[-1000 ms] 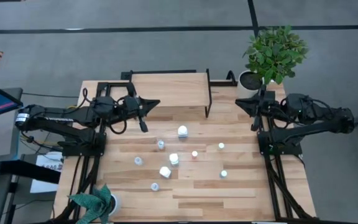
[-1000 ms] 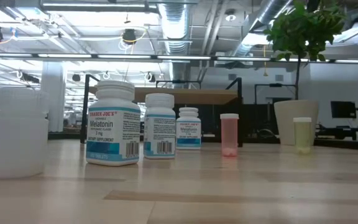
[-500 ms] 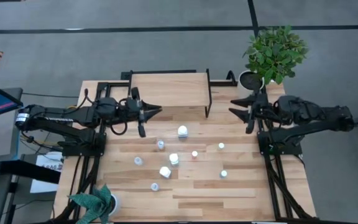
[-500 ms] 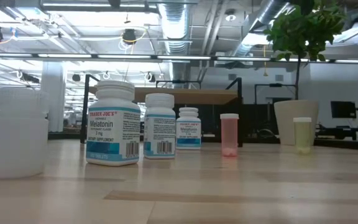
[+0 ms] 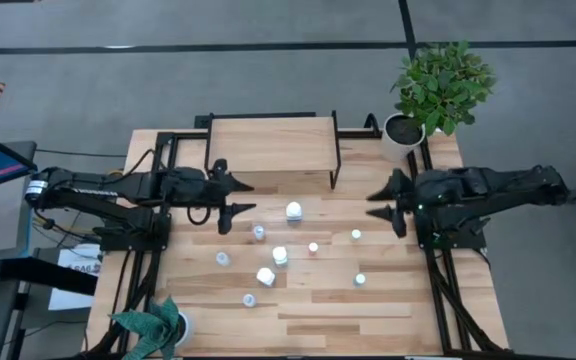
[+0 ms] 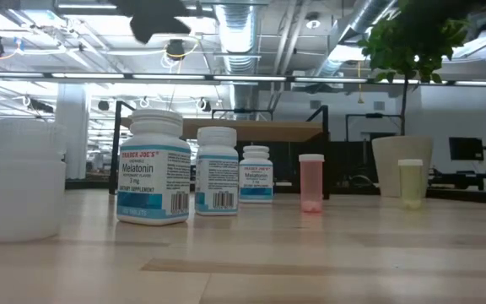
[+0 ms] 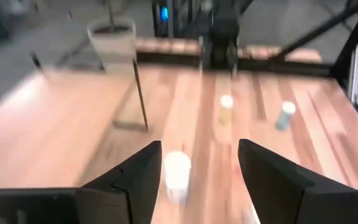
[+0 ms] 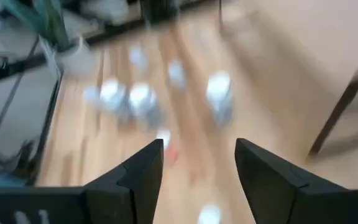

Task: Pick and place medicine bottles onto shelf by color
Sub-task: Put the yellow pill bottle on the shelf

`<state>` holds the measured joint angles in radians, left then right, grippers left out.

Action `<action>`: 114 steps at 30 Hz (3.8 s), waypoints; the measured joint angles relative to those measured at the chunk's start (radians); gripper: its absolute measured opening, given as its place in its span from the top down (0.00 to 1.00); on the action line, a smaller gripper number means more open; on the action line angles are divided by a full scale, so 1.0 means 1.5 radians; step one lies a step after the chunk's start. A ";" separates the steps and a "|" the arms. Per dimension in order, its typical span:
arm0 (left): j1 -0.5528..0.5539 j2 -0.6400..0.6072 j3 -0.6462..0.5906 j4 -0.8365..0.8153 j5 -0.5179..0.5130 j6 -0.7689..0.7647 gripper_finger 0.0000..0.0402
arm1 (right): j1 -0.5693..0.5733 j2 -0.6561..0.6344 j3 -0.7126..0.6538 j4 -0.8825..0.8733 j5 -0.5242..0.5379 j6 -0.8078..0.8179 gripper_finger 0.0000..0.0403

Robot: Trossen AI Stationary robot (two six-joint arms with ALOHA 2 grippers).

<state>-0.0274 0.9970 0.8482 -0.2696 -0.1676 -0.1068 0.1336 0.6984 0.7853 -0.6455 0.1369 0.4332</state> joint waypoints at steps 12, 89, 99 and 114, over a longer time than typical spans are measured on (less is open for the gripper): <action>-0.051 0.000 0.000 -0.063 0.000 0.002 0.49 | 0.108 0.101 0.000 -0.108 -0.008 0.215 0.46; -0.063 0.000 -0.001 -0.071 -0.003 0.011 0.50 | -0.044 0.476 0.251 -0.065 0.015 0.034 0.71; -0.063 0.000 -0.001 -0.071 -0.003 0.011 0.50 | -0.212 0.482 0.508 -0.052 0.033 -0.184 0.72; -0.062 0.000 -0.001 -0.071 -0.003 0.013 0.50 | -0.425 0.803 0.865 -0.325 -0.034 -0.317 0.71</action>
<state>-0.1207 0.9974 0.8474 -0.3758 -0.1719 -0.0875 -0.5034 1.9026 2.0834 -1.1325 0.0865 -0.0420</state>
